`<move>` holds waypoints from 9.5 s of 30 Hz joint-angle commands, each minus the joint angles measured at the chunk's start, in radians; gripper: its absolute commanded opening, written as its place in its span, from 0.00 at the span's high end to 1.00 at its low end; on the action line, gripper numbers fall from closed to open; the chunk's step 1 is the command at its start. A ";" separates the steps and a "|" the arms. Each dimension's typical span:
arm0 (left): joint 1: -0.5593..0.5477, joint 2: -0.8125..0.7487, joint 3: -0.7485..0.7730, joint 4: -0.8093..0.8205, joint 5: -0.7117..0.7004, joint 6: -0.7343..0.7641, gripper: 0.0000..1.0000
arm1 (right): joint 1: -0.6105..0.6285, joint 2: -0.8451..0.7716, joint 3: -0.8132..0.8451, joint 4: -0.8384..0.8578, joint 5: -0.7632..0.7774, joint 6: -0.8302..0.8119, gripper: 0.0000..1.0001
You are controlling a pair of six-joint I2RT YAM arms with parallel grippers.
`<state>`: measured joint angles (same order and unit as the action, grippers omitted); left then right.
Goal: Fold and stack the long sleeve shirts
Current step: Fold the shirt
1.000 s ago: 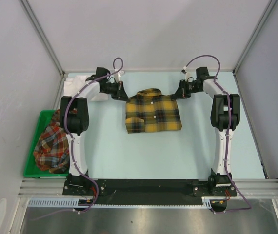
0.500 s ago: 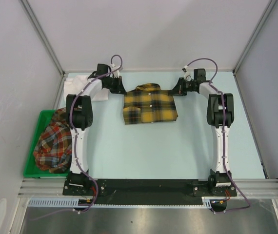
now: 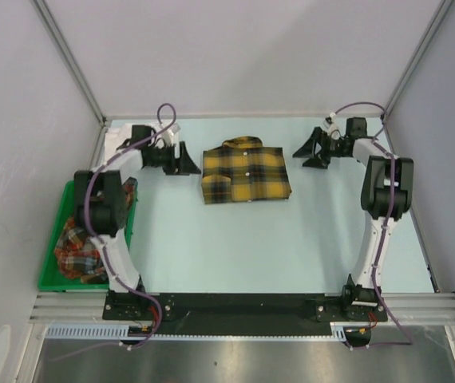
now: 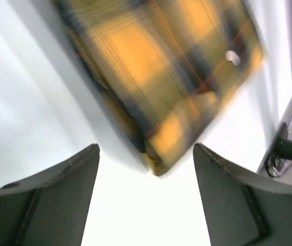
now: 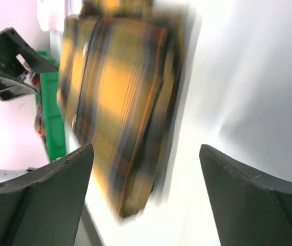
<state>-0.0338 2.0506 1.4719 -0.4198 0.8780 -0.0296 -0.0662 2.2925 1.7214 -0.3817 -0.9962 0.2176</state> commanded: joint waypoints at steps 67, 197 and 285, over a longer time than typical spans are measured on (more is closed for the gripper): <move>-0.077 -0.029 -0.068 0.206 -0.043 -0.147 1.00 | 0.117 -0.128 -0.121 -0.019 0.099 -0.204 1.00; 0.080 -0.377 -0.565 0.148 0.144 -0.122 0.18 | 0.504 -0.596 -0.455 -0.845 0.491 -1.267 0.25; -0.389 0.074 0.601 -0.611 -0.280 0.197 0.20 | -0.020 -0.547 -1.030 0.544 0.050 0.641 0.14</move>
<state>-0.6216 2.1582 2.1548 -1.0275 0.5728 0.1154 -0.1551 1.6840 0.6544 -0.0135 -1.0092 0.7578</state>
